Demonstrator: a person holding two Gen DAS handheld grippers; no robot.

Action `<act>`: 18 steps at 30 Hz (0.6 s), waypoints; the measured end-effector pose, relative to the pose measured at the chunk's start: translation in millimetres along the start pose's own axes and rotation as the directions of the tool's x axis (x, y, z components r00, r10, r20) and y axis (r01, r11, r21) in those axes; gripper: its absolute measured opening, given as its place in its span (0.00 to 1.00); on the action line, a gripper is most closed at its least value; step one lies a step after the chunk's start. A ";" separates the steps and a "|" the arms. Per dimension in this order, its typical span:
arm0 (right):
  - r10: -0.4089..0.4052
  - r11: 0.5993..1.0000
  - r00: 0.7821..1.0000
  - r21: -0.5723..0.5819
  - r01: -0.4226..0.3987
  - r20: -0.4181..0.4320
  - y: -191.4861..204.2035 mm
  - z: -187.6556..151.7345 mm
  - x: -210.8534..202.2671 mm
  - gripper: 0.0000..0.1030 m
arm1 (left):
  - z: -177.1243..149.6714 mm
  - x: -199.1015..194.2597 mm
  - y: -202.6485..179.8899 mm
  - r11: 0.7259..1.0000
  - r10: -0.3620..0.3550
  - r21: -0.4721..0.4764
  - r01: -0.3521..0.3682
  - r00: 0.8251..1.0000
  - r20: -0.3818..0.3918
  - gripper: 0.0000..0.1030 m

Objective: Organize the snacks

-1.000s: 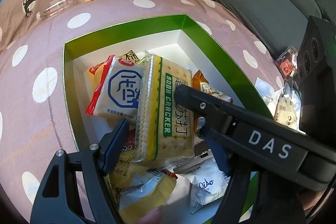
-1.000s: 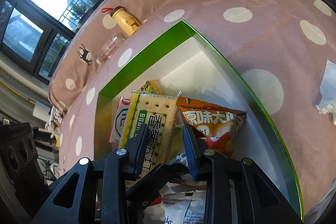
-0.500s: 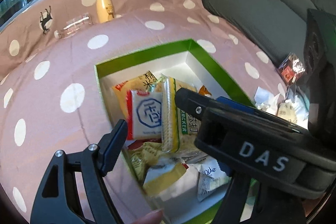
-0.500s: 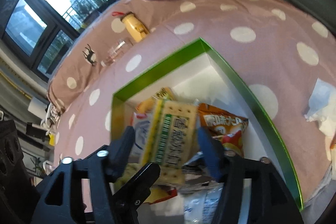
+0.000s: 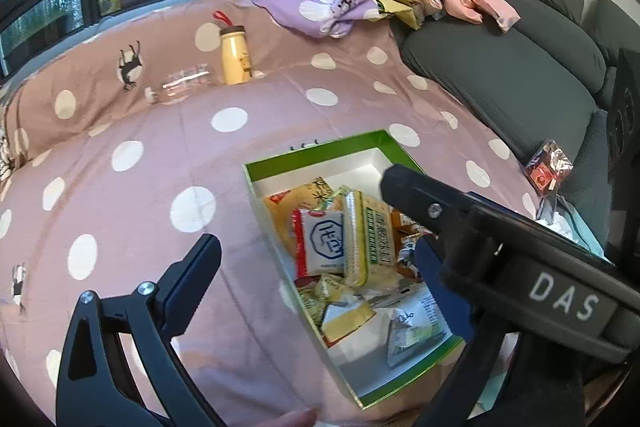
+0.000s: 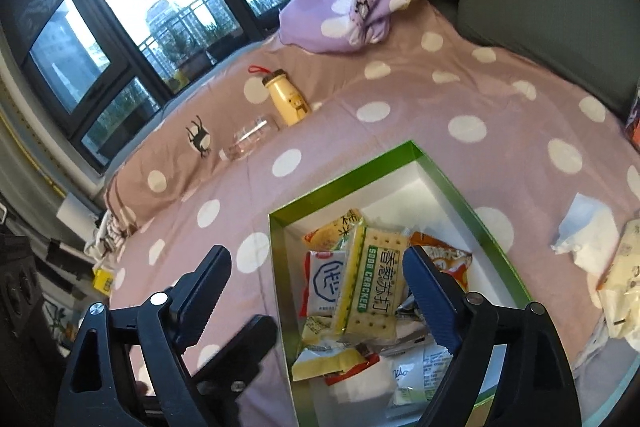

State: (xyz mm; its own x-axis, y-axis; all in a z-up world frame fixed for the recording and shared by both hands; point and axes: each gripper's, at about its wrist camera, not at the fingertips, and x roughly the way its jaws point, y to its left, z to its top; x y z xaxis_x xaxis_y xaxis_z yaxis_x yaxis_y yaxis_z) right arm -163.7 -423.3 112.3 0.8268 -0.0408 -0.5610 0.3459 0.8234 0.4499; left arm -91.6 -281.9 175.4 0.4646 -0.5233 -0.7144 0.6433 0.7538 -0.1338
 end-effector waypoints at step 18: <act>-0.030 0.999 0.999 0.038 0.029 0.013 -3.2 -9.6 -8.9 0.86 | -8.8 -14.2 12.9 0.999 -0.001 -0.032 0.001 1.000 -0.008 0.99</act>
State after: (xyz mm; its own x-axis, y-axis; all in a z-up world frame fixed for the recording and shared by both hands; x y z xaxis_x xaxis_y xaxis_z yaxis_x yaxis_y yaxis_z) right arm -176.4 -420.1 109.2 0.8217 -0.0727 -0.5653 0.3867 0.7997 0.4593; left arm -95.3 -261.2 177.8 0.4590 -0.5208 -0.7198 0.6240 0.7657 -0.1561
